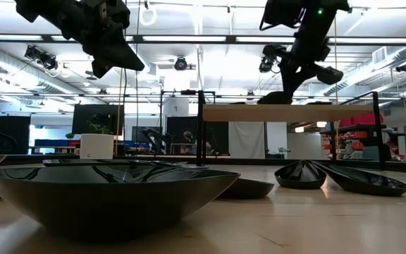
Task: Pick & Place Mini shaped plates
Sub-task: Stack the leaf-shaped plate on top of the leaf-shaped plate on the shelf, then stack the square plate on top of the square plate on the shelf
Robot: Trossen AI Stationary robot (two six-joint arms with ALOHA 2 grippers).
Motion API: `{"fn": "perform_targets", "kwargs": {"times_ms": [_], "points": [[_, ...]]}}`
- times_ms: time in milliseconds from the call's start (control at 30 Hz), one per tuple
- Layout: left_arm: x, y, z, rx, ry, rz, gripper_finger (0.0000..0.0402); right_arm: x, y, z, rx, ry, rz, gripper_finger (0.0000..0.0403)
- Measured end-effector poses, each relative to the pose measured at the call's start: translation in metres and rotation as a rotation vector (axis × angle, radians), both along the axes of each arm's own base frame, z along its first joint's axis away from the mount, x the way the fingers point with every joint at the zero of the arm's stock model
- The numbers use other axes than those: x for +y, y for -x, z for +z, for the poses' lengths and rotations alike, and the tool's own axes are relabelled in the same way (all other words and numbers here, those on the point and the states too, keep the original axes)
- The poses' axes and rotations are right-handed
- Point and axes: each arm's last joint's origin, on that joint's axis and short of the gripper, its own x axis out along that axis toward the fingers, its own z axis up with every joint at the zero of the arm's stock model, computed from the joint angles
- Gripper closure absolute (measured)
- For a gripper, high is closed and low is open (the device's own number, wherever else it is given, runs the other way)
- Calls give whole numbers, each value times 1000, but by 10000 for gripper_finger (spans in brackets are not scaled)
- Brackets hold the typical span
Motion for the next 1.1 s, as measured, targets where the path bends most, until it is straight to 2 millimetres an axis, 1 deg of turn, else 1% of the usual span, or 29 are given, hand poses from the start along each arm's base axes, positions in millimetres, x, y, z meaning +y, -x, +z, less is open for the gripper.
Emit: {"fn": "perform_targets", "kwargs": {"times_ms": [167, 267, 400, 533, 700, 767, 867, 933, 1000, 1100], "points": [[0, 0, 0, 0, 0, 0, 394, 0, 1, 1, 19, 16, 17, 309], [0, 0, 0, 0, 2, -2, 394, 0, 1, 4, 64, 40, 82, 274], [-1, 0, 0, 0, 14, -21, 394, 1, 1, 15, 154, 109, 282, 241], [-1, 0, 0, 0, 26, -41, 394, 9, 6, 37, 179, 225, 488, 230], [-2, 0, 0, 1, 31, -48, 394, 25, 29, 77, 136, 418, 654, 242], [-2, 0, 0, 1, 31, -48, 394, 33, 39, 95, 118, 483, 704, 254], [-2, 0, 0, 1, 30, -47, 394, 47, 46, 120, 113, 563, 794, 277], [-1, 0, 0, 1, 28, -43, 394, 55, 45, 132, 126, 600, 864, 295], [-1, 0, 0, 1, 26, -40, 394, 64, 40, 140, 135, 620, 938, 315], [-1, 0, 0, 1, 25, -39, 394, 78, 22, 139, 146, 609, 1071, 346]]}}
